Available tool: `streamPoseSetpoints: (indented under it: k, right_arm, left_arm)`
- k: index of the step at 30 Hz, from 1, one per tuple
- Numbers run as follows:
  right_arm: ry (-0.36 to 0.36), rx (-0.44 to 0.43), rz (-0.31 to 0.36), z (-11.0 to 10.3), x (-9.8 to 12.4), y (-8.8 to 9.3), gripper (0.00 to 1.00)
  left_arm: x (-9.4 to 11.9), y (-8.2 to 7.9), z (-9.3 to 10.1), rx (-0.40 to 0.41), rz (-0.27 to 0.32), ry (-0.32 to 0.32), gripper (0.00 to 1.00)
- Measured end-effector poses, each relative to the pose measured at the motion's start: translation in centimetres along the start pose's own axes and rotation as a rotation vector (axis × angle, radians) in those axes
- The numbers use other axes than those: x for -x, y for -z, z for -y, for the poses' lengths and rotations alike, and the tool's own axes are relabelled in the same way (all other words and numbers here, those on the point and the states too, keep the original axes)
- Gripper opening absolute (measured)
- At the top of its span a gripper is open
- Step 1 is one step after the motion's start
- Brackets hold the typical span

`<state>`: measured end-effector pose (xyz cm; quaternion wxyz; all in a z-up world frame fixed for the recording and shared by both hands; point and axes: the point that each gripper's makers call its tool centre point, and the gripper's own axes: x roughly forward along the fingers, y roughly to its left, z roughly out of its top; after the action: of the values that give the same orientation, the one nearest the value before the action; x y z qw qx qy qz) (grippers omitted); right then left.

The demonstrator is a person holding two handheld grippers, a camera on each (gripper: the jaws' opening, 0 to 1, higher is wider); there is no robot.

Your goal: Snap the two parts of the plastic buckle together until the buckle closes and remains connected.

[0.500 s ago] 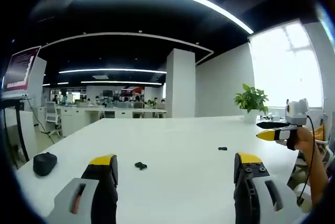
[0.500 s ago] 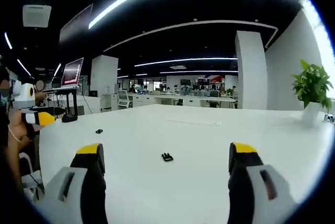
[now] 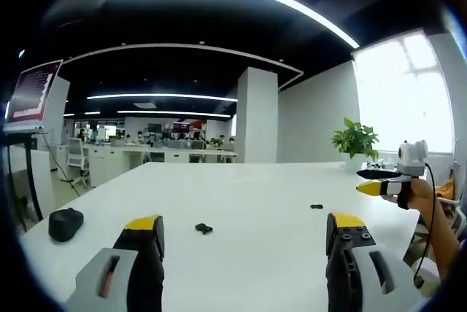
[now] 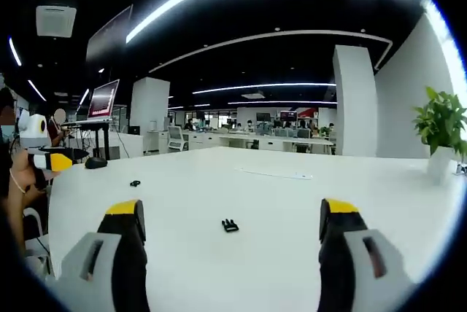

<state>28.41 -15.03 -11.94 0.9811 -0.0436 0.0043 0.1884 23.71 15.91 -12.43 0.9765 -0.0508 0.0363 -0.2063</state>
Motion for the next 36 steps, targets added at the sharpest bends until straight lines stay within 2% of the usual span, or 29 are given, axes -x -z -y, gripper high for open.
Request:
streamPoseSetpoints:
  k: [7,19,28,31,36]
  right_arm:
    - [-0.029,-0.010,-0.019,-0.1,-1.0,0.8,1.00]
    - [0.016,-0.017,-0.030,1.3,-1.9,1.8,1.00]
    - [-0.016,-0.007,-0.025,1.7,-3.1,1.9,1.00]
    - [-0.048,-0.018,-0.034,1.3,-3.8,2.2,1.00]
    - [-0.065,0.007,-0.030,1.3,-4.6,1.9,1.00]
  left_arm:
    - [0.0,0.0,-0.2,0.004,0.001,-0.002,0.93]
    - [-0.3,0.7,-0.6,0.008,-0.014,-0.010,0.93]
    - [-0.6,1.0,-0.4,0.015,-0.020,-0.001,0.93]
    - [-0.7,1.0,-0.4,0.016,-0.021,0.000,0.93]
    - [-0.9,1.4,-0.5,0.020,-0.031,0.002,0.93]
